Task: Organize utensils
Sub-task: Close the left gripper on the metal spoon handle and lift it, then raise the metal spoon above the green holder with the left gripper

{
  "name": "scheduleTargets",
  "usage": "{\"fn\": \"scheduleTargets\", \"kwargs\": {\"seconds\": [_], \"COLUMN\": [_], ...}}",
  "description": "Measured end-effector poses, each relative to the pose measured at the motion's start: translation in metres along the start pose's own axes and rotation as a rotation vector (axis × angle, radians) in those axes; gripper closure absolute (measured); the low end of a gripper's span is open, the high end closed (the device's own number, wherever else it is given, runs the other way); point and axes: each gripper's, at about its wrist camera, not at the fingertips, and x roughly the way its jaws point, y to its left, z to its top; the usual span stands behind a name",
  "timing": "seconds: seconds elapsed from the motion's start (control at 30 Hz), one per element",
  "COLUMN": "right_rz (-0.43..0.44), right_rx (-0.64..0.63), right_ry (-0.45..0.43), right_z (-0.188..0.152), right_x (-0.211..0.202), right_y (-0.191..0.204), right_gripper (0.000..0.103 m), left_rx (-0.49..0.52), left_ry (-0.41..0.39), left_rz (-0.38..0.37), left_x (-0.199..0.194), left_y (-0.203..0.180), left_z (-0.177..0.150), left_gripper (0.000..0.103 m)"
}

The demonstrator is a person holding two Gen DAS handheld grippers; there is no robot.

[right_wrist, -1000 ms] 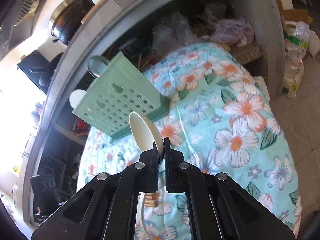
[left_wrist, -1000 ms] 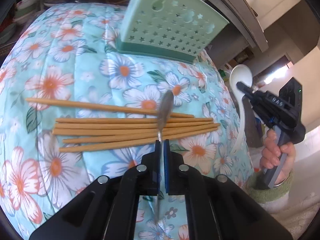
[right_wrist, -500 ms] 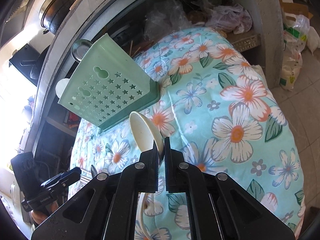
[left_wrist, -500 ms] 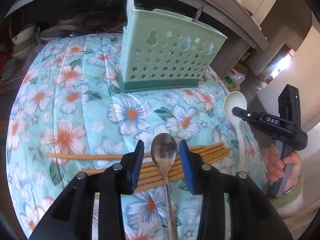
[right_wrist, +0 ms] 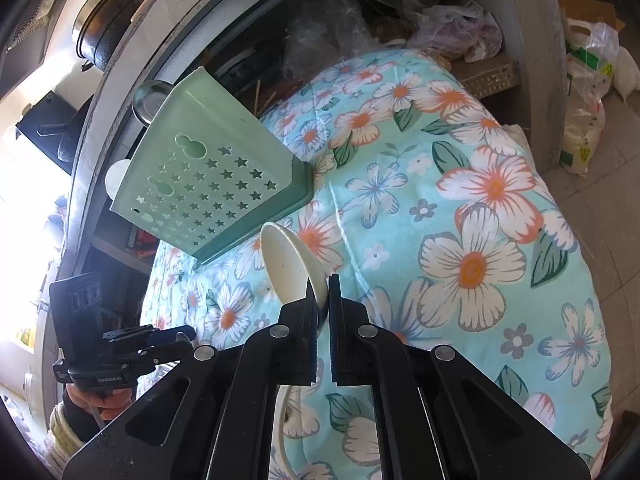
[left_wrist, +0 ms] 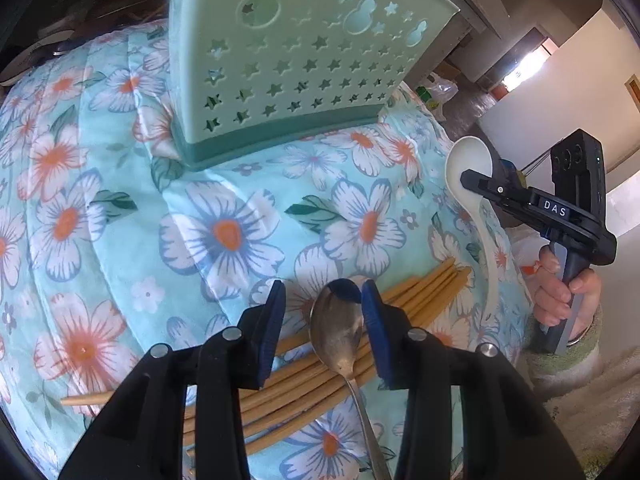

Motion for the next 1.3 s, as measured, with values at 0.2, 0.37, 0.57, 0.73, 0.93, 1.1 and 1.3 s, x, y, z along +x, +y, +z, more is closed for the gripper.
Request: {"fn": "scheduleTargets", "kwargs": {"seconds": [0.2,0.37,0.57,0.73,0.93,1.1,1.3], "right_rz": [0.006,0.012,0.007,0.000,-0.021,-0.047,-0.073], "right_rx": [0.004,-0.001,-0.015,-0.029,-0.056,-0.096,-0.127], "right_ry": [0.005,0.021,0.043,0.048,0.068,0.010,-0.074], "right_z": [0.001,0.002,0.006,0.013,0.018,0.015,0.011], "right_x": [0.002,0.005,0.010,0.015,0.028,0.016,-0.007], "right_y": [-0.004,-0.005,-0.002,0.000,0.001,0.007,0.015], "right_gripper": [0.100,0.098,0.088,0.078,0.089,0.099,0.099], "left_rx": [-0.015,-0.036,-0.079,-0.142,-0.157,-0.094,-0.037], "left_ry": [0.015,-0.003,-0.087,-0.188,-0.208,-0.264,-0.324], "left_rz": [-0.050,-0.036,0.049,0.084,0.110,0.172,0.216], "left_x": [0.003,0.000,-0.014,-0.029,-0.037,-0.050,-0.067], "left_y": [0.002,-0.003,-0.007,-0.006,-0.004,-0.019,-0.037], "left_z": [-0.001,-0.005,-0.011,-0.017,-0.021,-0.023,-0.023], "left_gripper": [0.086,0.096,0.100,0.100,0.100,0.100,0.100]}}
